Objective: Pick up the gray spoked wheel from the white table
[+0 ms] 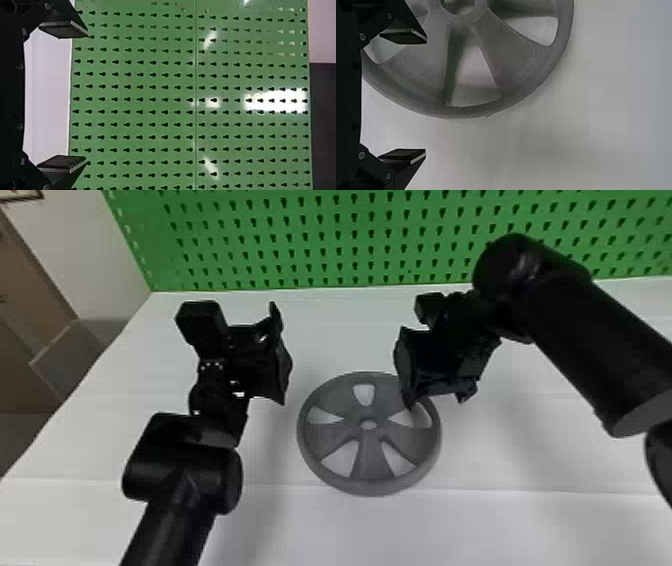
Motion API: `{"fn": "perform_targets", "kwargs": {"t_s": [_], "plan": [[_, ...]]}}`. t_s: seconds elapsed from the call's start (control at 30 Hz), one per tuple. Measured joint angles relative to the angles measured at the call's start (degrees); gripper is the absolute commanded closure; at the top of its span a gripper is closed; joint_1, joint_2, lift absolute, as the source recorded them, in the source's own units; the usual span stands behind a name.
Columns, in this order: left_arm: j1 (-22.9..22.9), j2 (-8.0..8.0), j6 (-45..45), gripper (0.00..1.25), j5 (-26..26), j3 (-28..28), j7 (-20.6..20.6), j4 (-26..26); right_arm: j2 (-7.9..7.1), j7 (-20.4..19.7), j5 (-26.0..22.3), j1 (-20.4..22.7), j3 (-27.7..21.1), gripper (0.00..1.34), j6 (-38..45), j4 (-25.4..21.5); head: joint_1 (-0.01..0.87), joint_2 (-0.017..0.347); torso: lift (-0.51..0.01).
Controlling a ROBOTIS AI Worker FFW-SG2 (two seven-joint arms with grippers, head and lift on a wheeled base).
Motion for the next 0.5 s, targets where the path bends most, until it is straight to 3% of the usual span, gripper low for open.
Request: {"fn": "perform_targets", "kwargs": {"t_s": [0.5], "plan": [[-0.11, 0.0, 0.1, 0.16, 1.19, -0.92, 0.33, -0.9, 0.0, 0.03, 1.23, 2.15, 1.67, 0.28, -5.84, 0.2, 0.778, 0.155, -0.081]]}}
